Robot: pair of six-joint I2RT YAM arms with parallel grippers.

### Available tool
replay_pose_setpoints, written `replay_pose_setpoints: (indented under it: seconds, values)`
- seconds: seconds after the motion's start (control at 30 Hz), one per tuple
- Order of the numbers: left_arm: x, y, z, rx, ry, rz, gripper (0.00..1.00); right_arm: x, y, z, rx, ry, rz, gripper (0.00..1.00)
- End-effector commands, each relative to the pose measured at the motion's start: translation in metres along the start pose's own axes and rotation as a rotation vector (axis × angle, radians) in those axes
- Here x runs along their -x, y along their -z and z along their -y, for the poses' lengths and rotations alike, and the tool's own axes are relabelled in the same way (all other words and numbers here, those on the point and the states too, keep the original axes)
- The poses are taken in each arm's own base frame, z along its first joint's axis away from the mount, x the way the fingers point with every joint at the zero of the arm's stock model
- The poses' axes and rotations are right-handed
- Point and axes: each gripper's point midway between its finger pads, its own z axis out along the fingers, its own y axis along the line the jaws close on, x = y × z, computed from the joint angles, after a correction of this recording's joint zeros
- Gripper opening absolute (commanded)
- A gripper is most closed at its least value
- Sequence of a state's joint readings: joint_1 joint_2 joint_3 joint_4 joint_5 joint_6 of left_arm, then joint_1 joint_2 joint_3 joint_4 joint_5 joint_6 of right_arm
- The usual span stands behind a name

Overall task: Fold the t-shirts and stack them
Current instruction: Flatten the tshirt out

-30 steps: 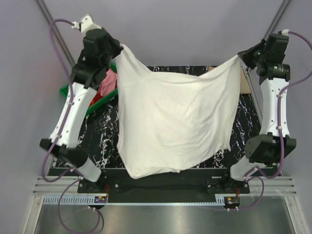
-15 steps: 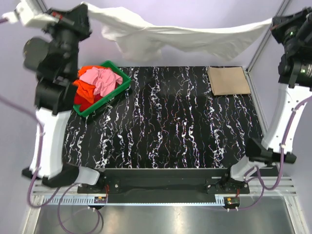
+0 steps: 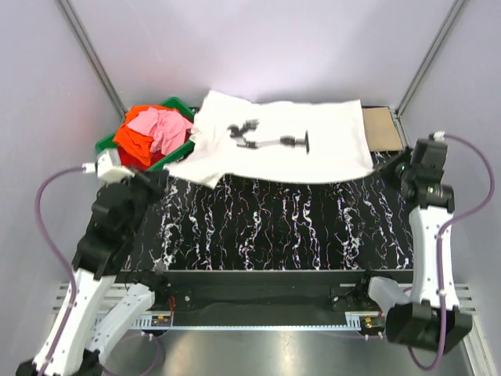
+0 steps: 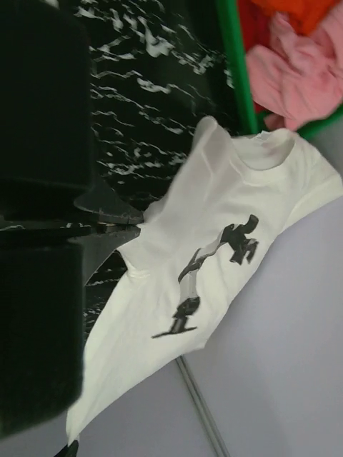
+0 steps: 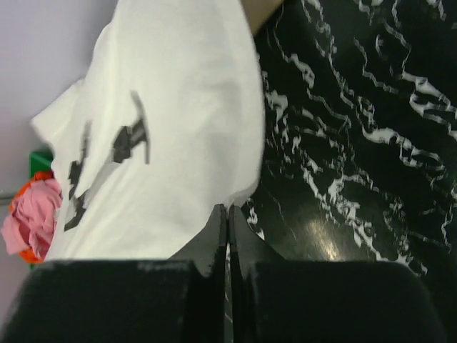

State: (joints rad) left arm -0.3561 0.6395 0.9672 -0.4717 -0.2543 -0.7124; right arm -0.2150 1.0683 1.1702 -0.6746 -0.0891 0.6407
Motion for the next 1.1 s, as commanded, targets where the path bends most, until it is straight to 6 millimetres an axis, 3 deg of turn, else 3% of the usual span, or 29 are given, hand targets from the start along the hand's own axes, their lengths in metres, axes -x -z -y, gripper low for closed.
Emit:
replay_pose_setpoints:
  seconds: [0.0,0.03,0.1,0.13,0.2,0.23,0.33,0.47,0.63,0.7,0.83,0.87,0.9,0.97,1.0,1.07]
  values:
    - [0.002,0.038,-0.029,0.067,0.098,0.060,0.00,-0.044,0.027,-0.004,0.127,-0.035,-0.104,0.00]
    - [-0.019,0.042,-0.051,0.107,0.103,0.033,0.00,-0.069,0.022,0.017,0.083,-0.055,-0.164,0.00]
    - [-0.044,0.044,-0.067,0.137,0.156,-0.008,0.00,-0.100,0.020,0.047,-0.019,-0.081,-0.246,0.00]
    - [-0.069,0.044,-0.083,0.165,0.163,-0.065,0.00,-0.119,0.017,0.067,-0.080,-0.094,-0.288,0.00]
    - [-0.093,0.044,-0.090,0.178,0.225,-0.130,0.00,-0.143,0.017,0.099,-0.199,-0.119,-0.329,0.00]
    - [-0.118,0.042,-0.098,0.192,0.239,-0.204,0.00,-0.147,0.019,0.106,-0.226,-0.123,-0.327,0.00]
    - [-0.160,0.040,-0.109,0.231,0.314,-0.333,0.00,-0.153,0.026,0.117,-0.270,-0.160,-0.318,0.00]
    - [-0.180,0.038,-0.126,0.308,0.325,-0.376,0.00,-0.141,0.034,0.112,-0.272,-0.194,-0.253,0.00]
    - [-0.155,0.027,-0.135,0.395,0.255,-0.283,0.00,-0.135,0.035,0.119,-0.311,-0.225,-0.194,0.00]
    - [-0.139,0.027,-0.129,0.405,0.229,-0.261,0.00,-0.129,0.040,0.125,-0.352,-0.238,-0.159,0.00]
    - [-0.108,0.026,-0.116,0.369,0.172,-0.186,0.00,-0.106,0.051,0.109,-0.278,-0.215,-0.068,0.00]
    - [-0.097,0.026,-0.109,0.345,0.150,-0.163,0.00,-0.097,0.053,0.099,-0.242,-0.202,-0.050,0.00]
    - [-0.071,0.025,-0.089,0.293,0.141,-0.115,0.00,-0.080,0.060,0.083,-0.193,-0.178,-0.017,0.00]
    - [-0.038,0.028,-0.068,0.242,0.075,-0.060,0.00,-0.061,0.066,0.059,-0.119,-0.141,0.009,0.00]
    - [-0.003,0.032,-0.040,0.183,0.074,-0.005,0.00,-0.039,0.078,0.041,-0.073,-0.108,0.056,0.00]
    - [0.030,0.041,-0.012,0.107,0.029,0.036,0.00,-0.017,0.096,0.021,-0.024,-0.077,0.112,0.00]
